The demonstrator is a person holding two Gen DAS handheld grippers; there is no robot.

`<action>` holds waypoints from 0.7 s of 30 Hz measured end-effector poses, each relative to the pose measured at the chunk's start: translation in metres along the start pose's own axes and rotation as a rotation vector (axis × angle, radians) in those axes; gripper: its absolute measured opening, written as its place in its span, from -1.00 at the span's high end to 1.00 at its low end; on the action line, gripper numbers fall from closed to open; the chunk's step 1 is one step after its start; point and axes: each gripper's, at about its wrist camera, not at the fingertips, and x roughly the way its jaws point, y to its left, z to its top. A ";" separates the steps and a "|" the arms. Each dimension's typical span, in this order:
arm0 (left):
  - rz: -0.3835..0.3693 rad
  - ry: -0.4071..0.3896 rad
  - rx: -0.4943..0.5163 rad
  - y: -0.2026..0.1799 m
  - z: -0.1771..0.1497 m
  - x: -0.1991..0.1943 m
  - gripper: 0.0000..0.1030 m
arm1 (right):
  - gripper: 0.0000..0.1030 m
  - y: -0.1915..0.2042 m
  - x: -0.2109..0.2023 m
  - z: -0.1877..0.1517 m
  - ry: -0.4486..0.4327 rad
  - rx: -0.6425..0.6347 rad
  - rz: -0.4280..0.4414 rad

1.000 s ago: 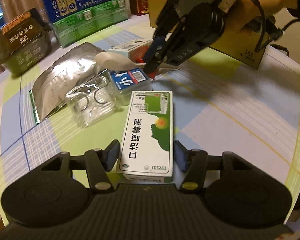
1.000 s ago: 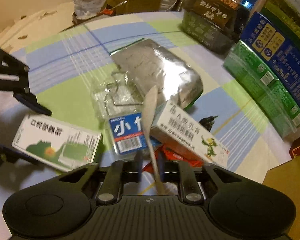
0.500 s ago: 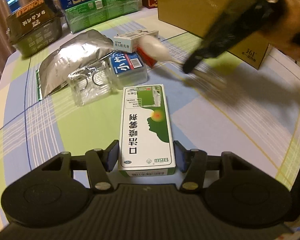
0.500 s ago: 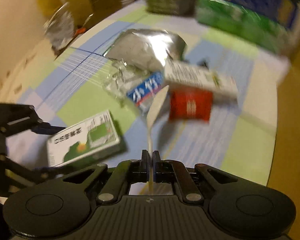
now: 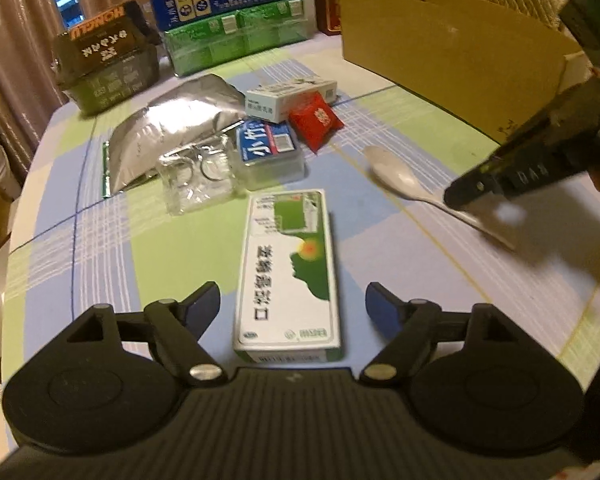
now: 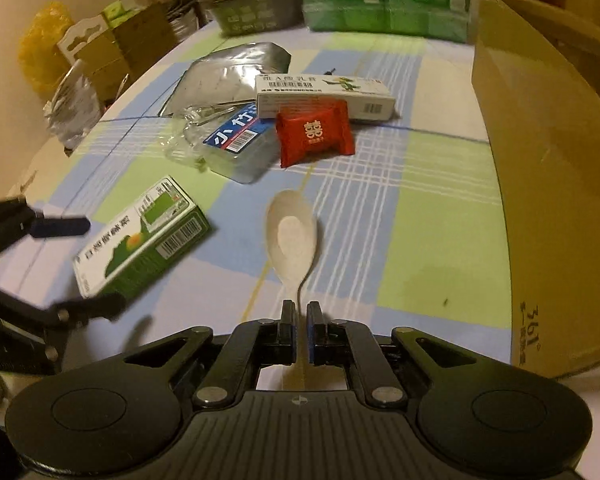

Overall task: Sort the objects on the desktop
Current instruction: 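Lift the spray box with the left gripper while the right gripper lifts the spoon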

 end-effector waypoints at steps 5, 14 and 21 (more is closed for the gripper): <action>-0.002 -0.022 -0.047 0.008 0.003 0.005 -0.49 | 0.27 -0.002 0.007 0.003 -0.029 -0.002 0.017; 0.021 -0.030 -0.062 0.010 0.005 0.011 -0.47 | -0.13 0.012 0.019 0.008 -0.076 -0.095 -0.028; 0.023 -0.016 -0.085 0.007 0.009 0.024 -0.28 | -0.13 0.010 0.021 0.007 -0.090 -0.088 -0.050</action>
